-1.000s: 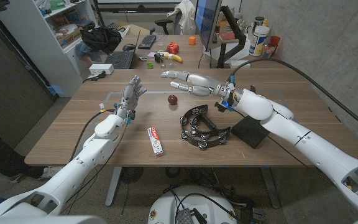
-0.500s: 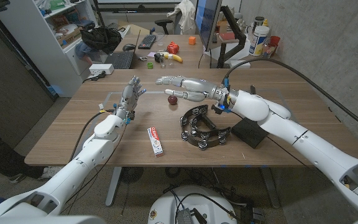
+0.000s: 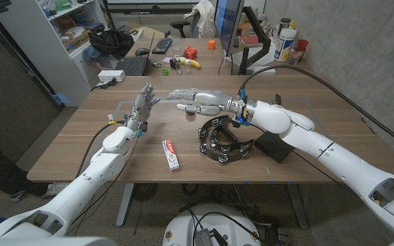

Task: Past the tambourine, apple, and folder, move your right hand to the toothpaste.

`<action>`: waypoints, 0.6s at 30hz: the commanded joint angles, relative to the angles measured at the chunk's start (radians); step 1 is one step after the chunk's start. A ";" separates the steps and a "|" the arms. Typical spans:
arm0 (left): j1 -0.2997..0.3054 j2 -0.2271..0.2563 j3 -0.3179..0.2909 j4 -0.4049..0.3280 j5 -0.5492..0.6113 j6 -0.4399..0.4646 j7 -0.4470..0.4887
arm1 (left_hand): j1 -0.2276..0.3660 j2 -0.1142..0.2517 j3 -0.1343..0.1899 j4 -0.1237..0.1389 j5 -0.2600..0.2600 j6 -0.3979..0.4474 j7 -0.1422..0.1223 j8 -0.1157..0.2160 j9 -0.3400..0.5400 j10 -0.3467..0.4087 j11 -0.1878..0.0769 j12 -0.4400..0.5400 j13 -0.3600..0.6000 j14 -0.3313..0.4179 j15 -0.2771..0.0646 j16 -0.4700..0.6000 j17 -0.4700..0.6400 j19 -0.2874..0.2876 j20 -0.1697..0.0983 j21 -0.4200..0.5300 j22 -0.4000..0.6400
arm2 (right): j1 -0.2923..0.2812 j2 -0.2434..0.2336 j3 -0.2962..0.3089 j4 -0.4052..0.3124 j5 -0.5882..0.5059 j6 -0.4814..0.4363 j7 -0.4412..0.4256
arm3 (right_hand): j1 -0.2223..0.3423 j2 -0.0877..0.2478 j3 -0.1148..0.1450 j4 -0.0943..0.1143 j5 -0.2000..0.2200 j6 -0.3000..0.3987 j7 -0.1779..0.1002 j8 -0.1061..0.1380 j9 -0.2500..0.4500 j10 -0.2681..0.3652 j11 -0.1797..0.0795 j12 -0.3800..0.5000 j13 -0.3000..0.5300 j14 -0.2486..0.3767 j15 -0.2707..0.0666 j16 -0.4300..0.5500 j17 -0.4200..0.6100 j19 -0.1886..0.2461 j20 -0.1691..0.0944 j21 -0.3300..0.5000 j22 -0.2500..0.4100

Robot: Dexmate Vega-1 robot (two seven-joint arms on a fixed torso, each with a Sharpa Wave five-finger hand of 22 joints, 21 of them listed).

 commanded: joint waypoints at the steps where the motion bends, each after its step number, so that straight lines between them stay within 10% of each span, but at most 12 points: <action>1: 0.003 0.006 -0.006 0.006 -0.006 -0.002 -0.007 | -0.004 0.108 -0.003 -0.001 0.006 -0.137 -0.006 0.007 0.006 -0.128 0.000 0.003 0.003 -0.175 -0.046 0.003 0.004 -0.182 -0.073 -0.007 0.002 | 0.017 0.014 -0.029 0.013 -0.021 -0.007 0.014 | -0.005 0.040 -0.006 0.000 -0.002 -0.002 0.009 0.000 0.004 -0.003 0.001 -0.002 0.004 -0.011 -0.052 0.002 0.003 -0.007 -0.119 -0.001 0.004; 18: 0.002 0.010 -0.009 0.011 -0.008 -0.003 -0.012 | -0.003 0.109 -0.005 -0.001 0.006 -0.137 -0.006 0.006 0.006 -0.128 0.000 0.002 0.003 -0.175 -0.047 0.002 0.004 -0.181 -0.073 -0.010 0.002 | 0.033 0.022 -0.048 0.018 -0.042 -0.014 0.021 | -0.007 0.040 -0.008 0.000 -0.001 -0.004 0.009 0.001 0.004 -0.005 0.002 -0.001 0.004 -0.013 -0.050 0.002 0.003 -0.007 -0.118 -0.006 0.004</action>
